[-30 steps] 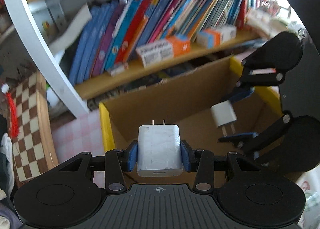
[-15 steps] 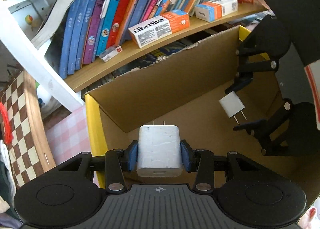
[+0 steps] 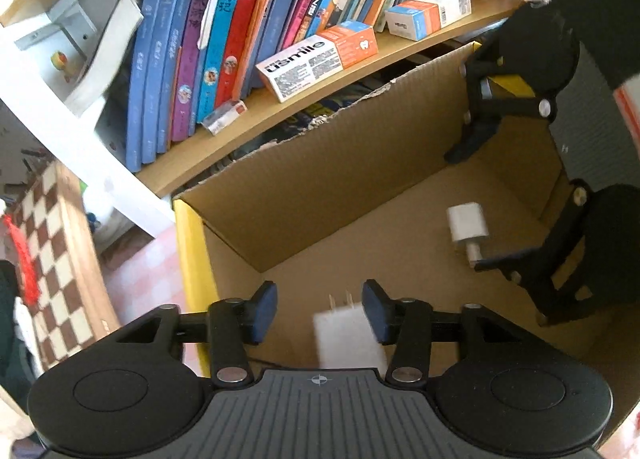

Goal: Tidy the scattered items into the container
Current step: 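Lower both items into the yellow box and open both grippers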

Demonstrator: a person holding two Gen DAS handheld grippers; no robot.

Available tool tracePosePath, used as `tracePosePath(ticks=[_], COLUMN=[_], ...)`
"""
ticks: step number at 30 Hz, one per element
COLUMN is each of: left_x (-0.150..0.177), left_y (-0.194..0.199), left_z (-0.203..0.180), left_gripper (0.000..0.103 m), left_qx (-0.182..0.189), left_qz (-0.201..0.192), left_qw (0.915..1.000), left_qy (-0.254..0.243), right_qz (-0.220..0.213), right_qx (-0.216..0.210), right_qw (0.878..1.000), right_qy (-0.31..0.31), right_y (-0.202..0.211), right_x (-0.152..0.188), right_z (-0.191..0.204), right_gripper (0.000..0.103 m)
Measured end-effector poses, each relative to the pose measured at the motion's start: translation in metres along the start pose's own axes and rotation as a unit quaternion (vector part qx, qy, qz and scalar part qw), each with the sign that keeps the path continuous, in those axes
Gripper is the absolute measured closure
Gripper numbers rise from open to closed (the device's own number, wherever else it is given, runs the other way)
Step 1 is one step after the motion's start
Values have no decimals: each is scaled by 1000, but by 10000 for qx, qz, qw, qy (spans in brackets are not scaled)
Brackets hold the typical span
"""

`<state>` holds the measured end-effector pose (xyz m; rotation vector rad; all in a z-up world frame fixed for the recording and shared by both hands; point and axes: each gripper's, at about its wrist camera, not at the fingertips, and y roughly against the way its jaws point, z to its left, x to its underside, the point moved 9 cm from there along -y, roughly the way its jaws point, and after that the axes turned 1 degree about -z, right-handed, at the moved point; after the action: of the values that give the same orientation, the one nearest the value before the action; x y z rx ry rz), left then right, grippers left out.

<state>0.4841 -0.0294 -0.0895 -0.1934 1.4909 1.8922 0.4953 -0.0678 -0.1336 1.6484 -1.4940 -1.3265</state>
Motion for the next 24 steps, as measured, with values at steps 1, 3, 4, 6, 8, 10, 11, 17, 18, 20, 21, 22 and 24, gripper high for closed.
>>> tracePosePath(ticks=[1,3,4,6,8,10,11,17,18,20,21,22,24], left_x=[0,-2,-2,-4,-6,-7,-7,-8,-7,-4,-2,1,8], left_y=[3,12,17,28,37,45,49,79,86,100,108,116,130], left_z=[-1,-3,-4,-6,-6,-6,-7,-7,-7,-6,-6,-5,-3], left_gripper=[44,41,40,36,36,36,36,35,35,34,34,34,33], left_qx=[-24,-48,-54,-58,-62,-49,-45,-94,-90,-72,-64,-64,-70], left_qz=[-42,-169,-245,-404,-521,-621,-679,-1094,-1164,-1306,-1390,-1462,-1600], left_qw=[10000,9997,9995,9989,9983,9979,9976,9939,9932,9914,9903,9892,9871], left_qy=[-43,-145,-191,-251,-240,-180,-157,-48,-23,4,12,24,62], right_qz=[-31,-95,-138,-226,-340,-470,-540,-760,-796,-867,-904,-951,-1059], right_qx=[21,62,80,115,150,221,268,606,678,806,865,923,1045], right_qw=[10000,9999,9998,9995,9987,9976,9969,9928,9918,9896,9883,9867,9828], right_qy=[-16,-54,-103,-203,-348,-462,-506,-703,-736,-819,-870,-938,-1098], right_y=[3,9,13,21,30,40,46,76,84,97,104,111,127], right_x=[0,0,0,0,-1,-3,-3,-5,-5,-4,-4,-3,-2], right_z=[0,1,0,-1,-4,-5,-6,-4,-1,1,2,4,8], right_gripper=[29,29,28,28,28,27,26,26,26,26,26,26,24])
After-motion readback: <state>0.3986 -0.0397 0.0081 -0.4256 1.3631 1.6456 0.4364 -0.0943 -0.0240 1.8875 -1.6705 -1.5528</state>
